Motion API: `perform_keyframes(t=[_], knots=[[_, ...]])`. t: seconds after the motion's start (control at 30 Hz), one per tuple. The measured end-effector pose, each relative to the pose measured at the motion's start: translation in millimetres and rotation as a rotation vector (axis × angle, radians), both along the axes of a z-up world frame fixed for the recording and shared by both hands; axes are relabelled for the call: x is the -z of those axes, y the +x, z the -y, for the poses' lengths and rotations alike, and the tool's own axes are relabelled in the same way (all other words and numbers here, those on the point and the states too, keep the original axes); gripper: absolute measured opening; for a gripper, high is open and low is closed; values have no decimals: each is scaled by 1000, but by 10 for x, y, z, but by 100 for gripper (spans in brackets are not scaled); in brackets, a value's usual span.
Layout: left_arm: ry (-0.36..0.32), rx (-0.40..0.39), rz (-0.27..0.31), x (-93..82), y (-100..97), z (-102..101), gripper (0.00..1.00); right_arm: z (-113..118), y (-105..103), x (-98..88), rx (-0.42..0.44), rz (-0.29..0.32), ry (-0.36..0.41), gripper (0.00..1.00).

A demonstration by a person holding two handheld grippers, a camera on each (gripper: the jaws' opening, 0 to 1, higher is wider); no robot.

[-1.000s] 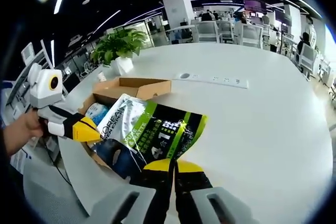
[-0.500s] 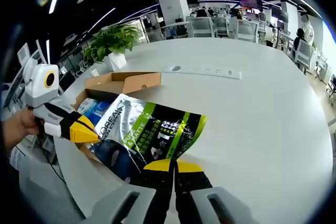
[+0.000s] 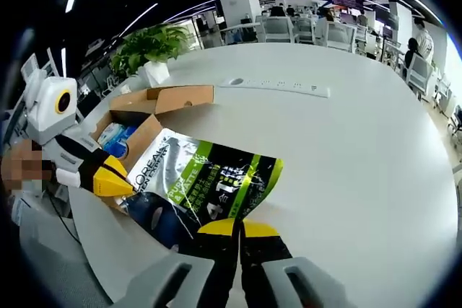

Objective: Operate the shoe box by opening the lid, removing the specified soft item, and placing it in the target area until the item is outside and the box remains undamaged.

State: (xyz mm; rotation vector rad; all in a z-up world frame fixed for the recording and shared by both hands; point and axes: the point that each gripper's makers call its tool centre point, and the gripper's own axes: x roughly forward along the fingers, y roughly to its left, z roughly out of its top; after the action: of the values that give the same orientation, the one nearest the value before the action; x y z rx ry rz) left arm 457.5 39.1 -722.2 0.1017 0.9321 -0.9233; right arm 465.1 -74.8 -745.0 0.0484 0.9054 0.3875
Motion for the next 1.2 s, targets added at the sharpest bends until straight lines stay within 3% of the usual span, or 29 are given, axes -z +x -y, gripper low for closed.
perform_keyframes(t=[0.27, 0.3, 0.6, 0.73, 0.93, 1.2], knots=[[108, 83, 42, 168, 9, 24, 1, 19, 4, 84, -4, -9, -10, 0], [123, 103, 88, 150, 67, 39, 1, 23, 1, 96, -1, -9, -11, 0], [239, 191, 86, 307, 38, 119, 1, 81, 10, 170, 9, -23, -12, 0], [302, 251, 126, 352, 45, 138, 1, 87, 21, 181, 14, -23, -12, 0], [325, 262, 124, 410, 60, 140, 1, 105, 21, 197, 22, -25, -3, 0], [396, 334, 150, 533, 29, 161, 1, 109, 12, 239, 38, -31, 5, 0]])
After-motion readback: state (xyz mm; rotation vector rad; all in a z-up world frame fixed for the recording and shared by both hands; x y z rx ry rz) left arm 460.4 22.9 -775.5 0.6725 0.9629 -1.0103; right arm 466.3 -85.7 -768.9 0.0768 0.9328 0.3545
